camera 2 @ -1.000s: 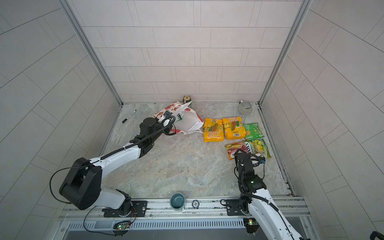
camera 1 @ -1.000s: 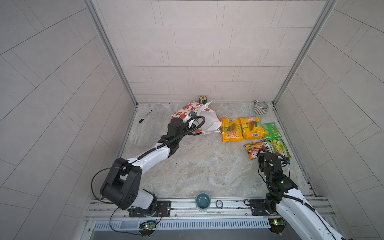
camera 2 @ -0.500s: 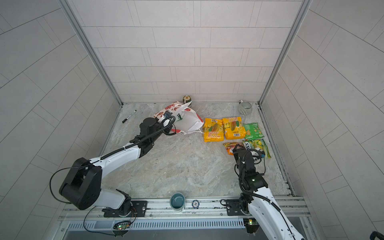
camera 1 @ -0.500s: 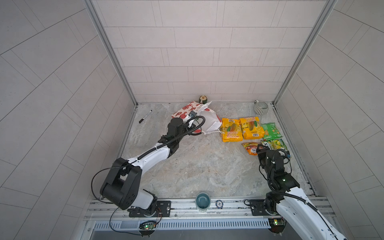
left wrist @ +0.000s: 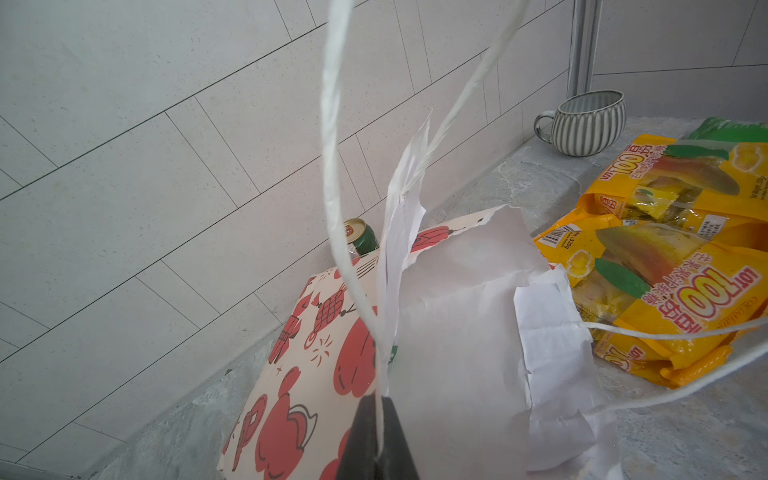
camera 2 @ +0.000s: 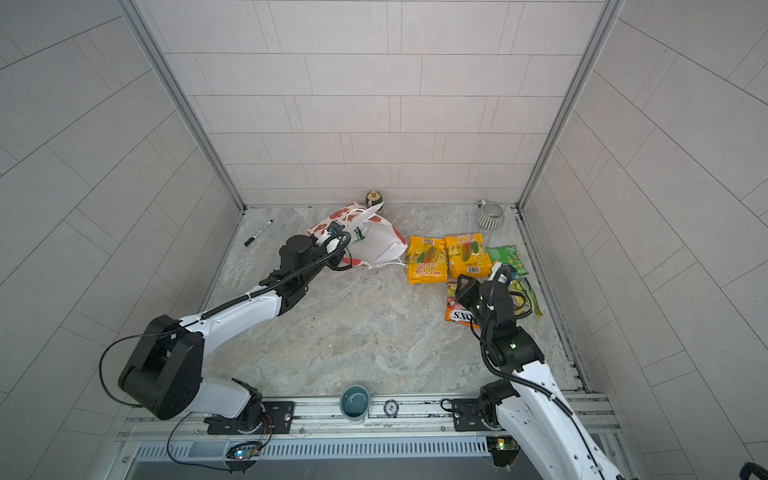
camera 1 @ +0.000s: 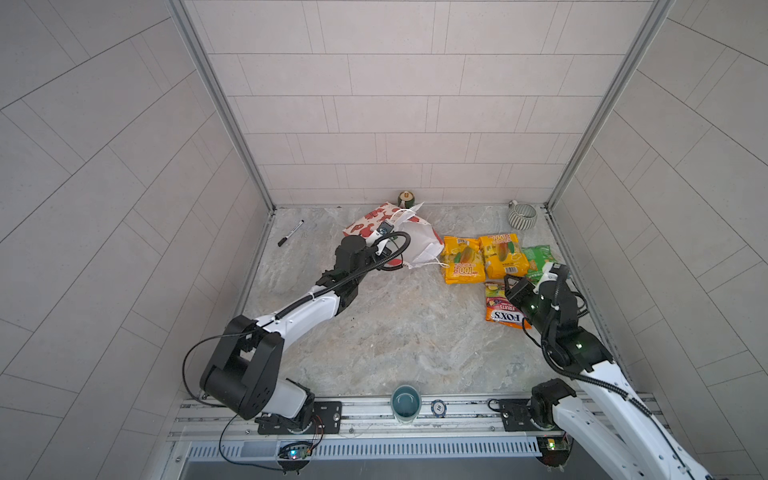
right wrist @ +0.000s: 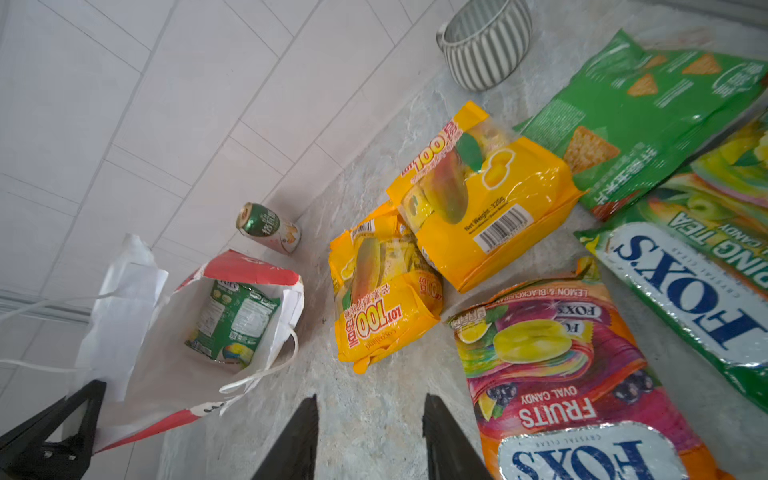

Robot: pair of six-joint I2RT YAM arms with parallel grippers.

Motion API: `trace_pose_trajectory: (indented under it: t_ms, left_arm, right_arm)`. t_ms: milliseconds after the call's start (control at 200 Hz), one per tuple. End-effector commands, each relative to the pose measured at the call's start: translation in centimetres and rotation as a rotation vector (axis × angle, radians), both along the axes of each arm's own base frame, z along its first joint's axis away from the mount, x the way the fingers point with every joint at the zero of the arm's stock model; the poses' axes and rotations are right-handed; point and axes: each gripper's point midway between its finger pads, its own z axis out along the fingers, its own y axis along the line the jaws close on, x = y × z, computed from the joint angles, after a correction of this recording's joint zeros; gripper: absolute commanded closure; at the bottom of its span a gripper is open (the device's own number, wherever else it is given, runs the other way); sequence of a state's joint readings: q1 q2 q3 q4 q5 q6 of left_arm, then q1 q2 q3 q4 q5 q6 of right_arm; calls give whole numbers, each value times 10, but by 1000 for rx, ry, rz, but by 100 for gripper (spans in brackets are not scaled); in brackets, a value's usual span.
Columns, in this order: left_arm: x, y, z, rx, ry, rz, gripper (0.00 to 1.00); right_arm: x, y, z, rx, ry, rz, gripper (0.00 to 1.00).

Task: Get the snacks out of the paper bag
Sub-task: 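Open the right gripper to release the orange Fox's Fruits pack, then move the right gripper back over the bag and lower it inside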

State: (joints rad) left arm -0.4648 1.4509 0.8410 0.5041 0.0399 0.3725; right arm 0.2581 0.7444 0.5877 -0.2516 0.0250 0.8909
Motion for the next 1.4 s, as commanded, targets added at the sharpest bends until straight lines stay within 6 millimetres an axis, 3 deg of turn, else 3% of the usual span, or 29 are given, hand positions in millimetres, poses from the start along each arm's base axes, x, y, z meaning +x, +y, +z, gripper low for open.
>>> trace_pose_trajectory:
  t_ms: [0,140,345,495,746,1106,1231,1396]
  left_arm:
    - [2,5,3,-19,-17,14,100]
    - [2,6,5,-21,-18,16,100]
    - [2,7,5,-17,-18,18,100]
    - [1,9,6,-11,-23,24,100]
    - [0,10,5,-5,-24,28,100]
    - [1,10,4,-3,-22,28,100]
    - [1,11,5,-2,-26,30,100]
    - [0,9,5,-4,-22,18,100]
  right_arm:
    - [0,21,-28,-206,175,198,67]
    - [3,42,-69,-331,423,331,84]
    - [24,52,-103,-423,486,319,85]
    - [31,38,-127,-490,549,240,85]
    - [22,24,-161,-496,638,202,81]
    - [17,6,-166,-511,661,154,79]
    - [18,10,-167,-481,655,170,78]
    - [25,17,-142,-440,597,176,76]
